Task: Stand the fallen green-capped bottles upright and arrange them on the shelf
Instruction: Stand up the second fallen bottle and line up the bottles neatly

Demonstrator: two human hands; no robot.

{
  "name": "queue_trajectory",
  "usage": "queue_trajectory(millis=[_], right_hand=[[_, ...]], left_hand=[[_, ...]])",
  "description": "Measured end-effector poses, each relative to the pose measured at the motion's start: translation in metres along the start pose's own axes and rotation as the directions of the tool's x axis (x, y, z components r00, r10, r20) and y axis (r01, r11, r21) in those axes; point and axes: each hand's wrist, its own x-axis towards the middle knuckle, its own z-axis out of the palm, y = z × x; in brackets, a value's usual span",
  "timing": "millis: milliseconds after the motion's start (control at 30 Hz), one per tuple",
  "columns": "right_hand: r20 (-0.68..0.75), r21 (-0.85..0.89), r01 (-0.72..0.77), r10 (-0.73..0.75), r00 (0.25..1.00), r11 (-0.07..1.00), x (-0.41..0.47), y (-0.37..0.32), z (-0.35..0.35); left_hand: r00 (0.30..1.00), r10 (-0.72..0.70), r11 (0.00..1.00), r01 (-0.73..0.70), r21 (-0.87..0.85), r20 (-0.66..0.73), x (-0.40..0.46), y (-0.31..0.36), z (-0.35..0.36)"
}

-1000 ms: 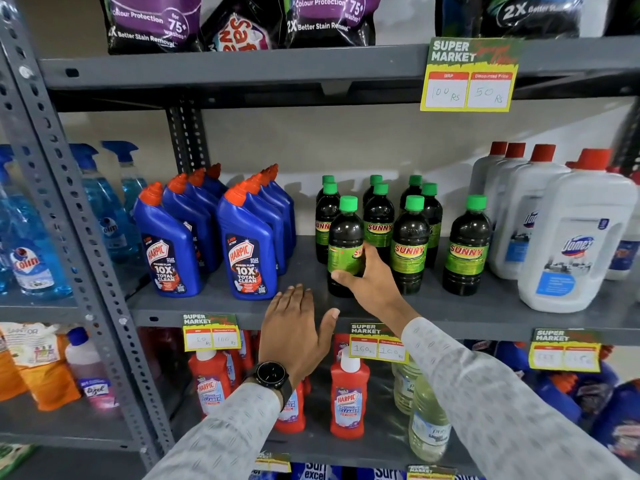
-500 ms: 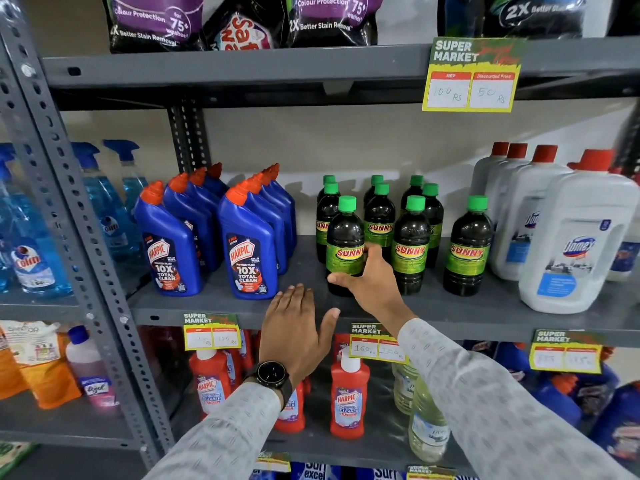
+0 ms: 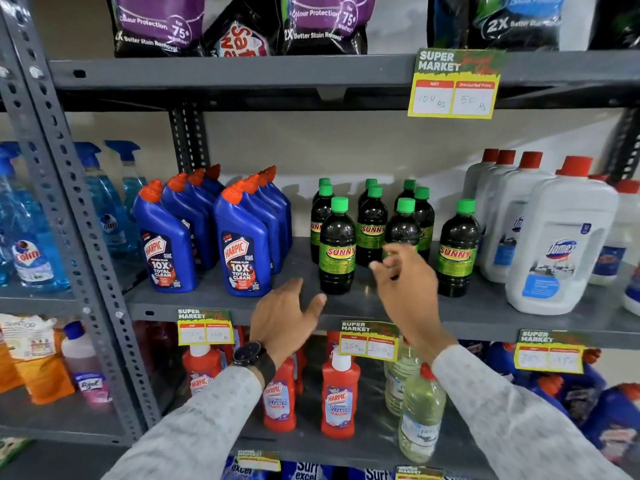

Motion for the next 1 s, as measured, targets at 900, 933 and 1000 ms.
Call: queue_trajectory(millis=[900, 933, 1000], right_hand=[[0.396, 0.161, -0.193, 0.116, 0.911, 0.968, 0.027, 0.057, -0.012], [0.395, 0.167, -0.193, 0.114, 0.912, 0.967, 0.027, 0.057, -0.012], [0.383, 0.176, -0.192, 0.113, 0.917, 0.965, 0.028, 0.059, -0.011]], left_hand=[[0.981, 0.043, 0.723, 0.1, -0.684, 0.188, 0.048, -0.021, -0.002], [0.981, 0.049, 0.723, 0.095, -0.684, 0.188, 0.048, -0.021, -0.002], [0.981, 0.057, 0.722, 0.09, -0.686, 0.188, 0.048, -0.02, -0.002]])
